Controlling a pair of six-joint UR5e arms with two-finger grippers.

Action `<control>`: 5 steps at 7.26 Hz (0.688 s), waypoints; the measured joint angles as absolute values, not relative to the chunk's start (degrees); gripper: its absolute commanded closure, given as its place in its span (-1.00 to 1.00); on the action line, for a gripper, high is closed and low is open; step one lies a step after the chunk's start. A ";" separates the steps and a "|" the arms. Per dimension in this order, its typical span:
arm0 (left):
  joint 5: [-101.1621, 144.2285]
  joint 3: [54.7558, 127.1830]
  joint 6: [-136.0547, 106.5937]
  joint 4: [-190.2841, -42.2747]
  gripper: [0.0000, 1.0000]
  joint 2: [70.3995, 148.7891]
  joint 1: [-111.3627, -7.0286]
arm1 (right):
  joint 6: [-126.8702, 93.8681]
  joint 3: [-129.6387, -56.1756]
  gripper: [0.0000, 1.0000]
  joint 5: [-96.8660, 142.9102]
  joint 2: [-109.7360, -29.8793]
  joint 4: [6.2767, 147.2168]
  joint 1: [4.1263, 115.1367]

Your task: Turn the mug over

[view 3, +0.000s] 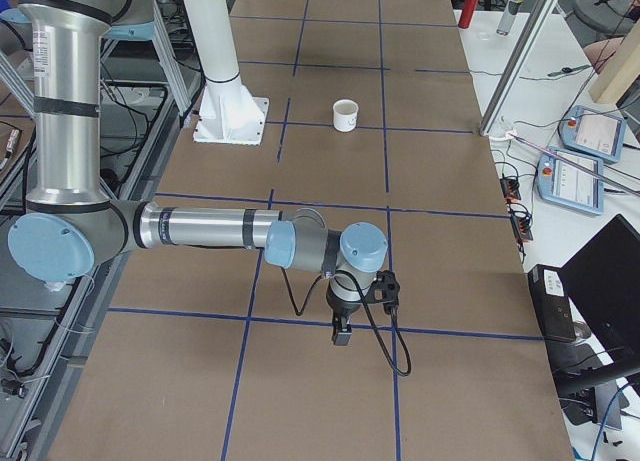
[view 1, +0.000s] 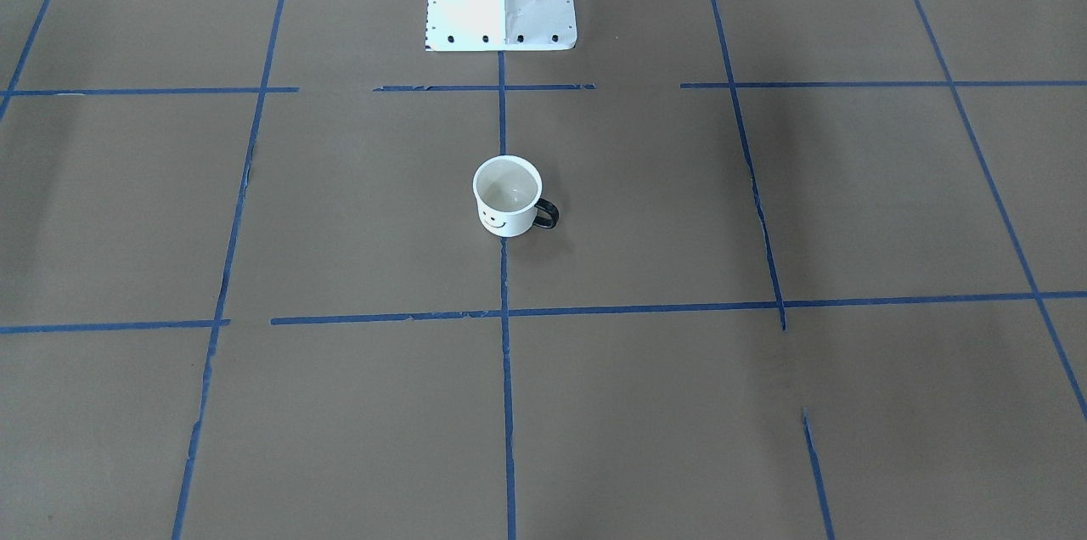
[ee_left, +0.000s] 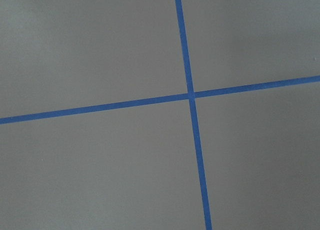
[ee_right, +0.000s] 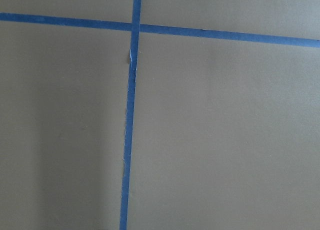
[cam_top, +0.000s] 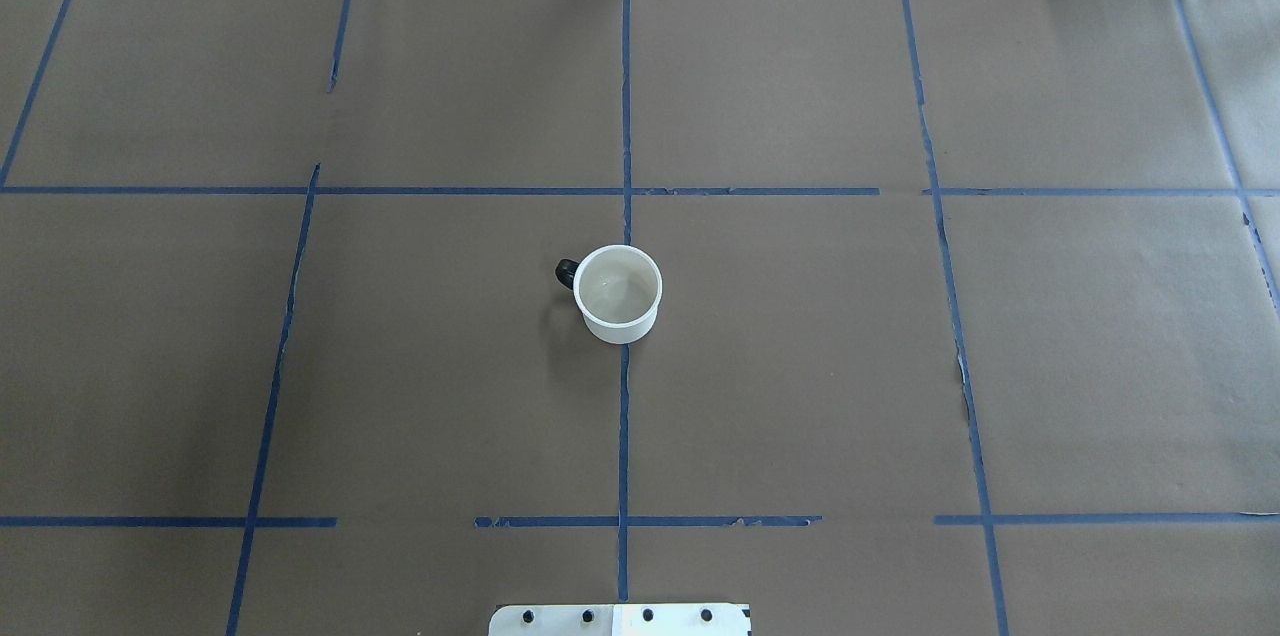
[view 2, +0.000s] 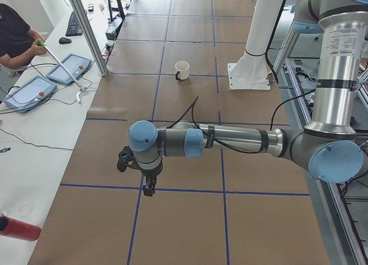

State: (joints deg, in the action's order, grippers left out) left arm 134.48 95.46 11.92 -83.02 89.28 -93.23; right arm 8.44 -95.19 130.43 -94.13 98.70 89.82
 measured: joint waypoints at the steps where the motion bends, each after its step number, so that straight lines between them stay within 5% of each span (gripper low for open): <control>1: 134.54 96.31 12.25 -82.90 -1.00 87.11 -93.23 | 8.44 -95.18 -1.00 130.43 -94.13 98.70 89.83; 5: 134.55 96.83 12.36 -87.93 -1.00 83.08 -93.21 | 8.44 -95.19 -1.00 130.43 -94.13 98.70 89.82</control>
